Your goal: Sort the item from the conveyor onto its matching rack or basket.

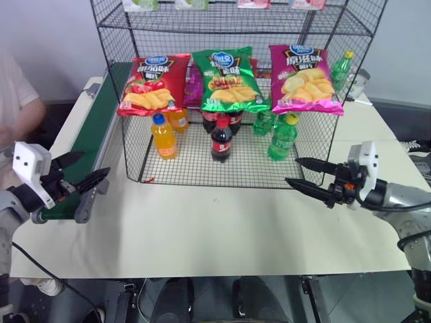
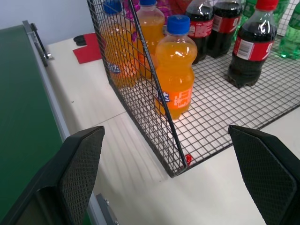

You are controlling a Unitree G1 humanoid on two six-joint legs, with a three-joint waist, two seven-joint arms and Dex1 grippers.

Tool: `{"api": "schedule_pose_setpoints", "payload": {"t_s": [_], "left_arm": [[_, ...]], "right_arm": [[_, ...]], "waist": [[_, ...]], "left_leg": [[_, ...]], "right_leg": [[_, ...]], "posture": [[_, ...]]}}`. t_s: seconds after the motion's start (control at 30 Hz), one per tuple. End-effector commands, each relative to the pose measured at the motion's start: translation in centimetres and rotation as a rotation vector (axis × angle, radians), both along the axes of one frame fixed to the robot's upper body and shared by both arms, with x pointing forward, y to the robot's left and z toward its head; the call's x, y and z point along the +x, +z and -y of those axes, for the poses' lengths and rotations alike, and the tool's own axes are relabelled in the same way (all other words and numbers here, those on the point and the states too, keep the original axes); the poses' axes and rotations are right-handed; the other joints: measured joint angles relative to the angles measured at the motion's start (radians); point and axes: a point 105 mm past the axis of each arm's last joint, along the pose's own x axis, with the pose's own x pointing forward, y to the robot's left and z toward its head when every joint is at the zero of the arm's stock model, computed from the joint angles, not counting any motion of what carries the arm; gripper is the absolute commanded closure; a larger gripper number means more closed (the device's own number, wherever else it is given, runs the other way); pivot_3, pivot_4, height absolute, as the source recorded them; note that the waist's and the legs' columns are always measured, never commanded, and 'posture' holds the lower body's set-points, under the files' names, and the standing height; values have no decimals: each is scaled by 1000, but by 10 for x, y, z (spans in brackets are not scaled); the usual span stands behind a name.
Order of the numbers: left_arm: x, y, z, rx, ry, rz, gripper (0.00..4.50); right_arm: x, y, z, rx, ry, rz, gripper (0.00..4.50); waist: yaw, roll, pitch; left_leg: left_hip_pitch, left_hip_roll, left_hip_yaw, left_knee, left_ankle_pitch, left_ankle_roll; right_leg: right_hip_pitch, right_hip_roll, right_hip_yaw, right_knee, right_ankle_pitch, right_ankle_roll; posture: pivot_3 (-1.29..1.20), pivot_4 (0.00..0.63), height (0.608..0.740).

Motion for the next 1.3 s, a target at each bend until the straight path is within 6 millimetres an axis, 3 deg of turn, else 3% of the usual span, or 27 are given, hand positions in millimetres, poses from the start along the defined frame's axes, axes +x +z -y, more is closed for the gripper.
{"api": "schedule_pose_setpoints", "payload": {"t_s": [0.03, 0.27, 0.97, 1.3], "left_arm": [[5, 14, 3, 34, -9, 62, 0], [6, 5, 4, 51, 8, 35, 0], [16, 6, 9, 94, -3, 98, 0], [22, 2, 15, 85, -18, 97, 0]], "right_arm": [[0, 5, 1, -27, 10, 38, 1167], [0, 4, 1, -30, 15, 34, 1167], [0, -1, 12, -61, 16, 38, 1167], [-1, 8, -1, -74, 20, 57, 1167]], "waist": [[0, 0, 0], [-1, 0, 0], [1, 0, 0], [1, 0, 0]], "left_leg": [[0, 0, 0, 0, 0, 0], [0, 0, 0, 1, 0, 0], [0, 0, 0, 2, 0, 0], [0, 0, 0, 2, 0, 0]], "right_leg": [[0, 0, 0, 0, 0, 0], [0, 0, 0, 0, 0, 0], [0, 0, 0, 1, 0, 0], [0, 0, 0, 1, 0, 0]], "posture": [[0, 150, 739], [0, 150, 739], [0, 150, 739], [0, 150, 739]]}}
